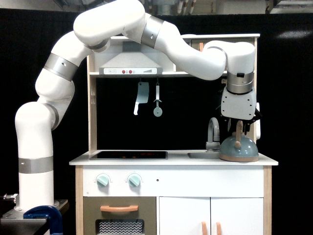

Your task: Place the teapot on the stove

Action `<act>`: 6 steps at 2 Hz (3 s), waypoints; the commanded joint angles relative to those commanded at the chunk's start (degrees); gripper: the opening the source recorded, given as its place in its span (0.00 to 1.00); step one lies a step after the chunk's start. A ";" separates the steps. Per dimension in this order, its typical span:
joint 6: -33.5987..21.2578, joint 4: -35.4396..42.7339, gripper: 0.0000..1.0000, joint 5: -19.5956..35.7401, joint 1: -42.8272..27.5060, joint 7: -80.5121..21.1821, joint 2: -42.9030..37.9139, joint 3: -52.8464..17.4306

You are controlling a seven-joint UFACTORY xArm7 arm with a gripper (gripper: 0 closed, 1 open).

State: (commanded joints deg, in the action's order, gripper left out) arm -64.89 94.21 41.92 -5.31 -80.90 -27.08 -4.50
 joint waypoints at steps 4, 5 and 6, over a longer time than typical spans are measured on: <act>5.03 -78.38 0.00 4.01 -9.82 19.56 85.54 15.18; 3.40 -82.40 0.00 3.23 -14.24 26.12 94.17 16.20; 5.22 -82.97 1.00 3.14 -15.41 26.05 93.19 15.87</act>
State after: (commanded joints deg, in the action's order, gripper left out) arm -59.67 11.24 45.06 -20.71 -54.84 66.10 11.37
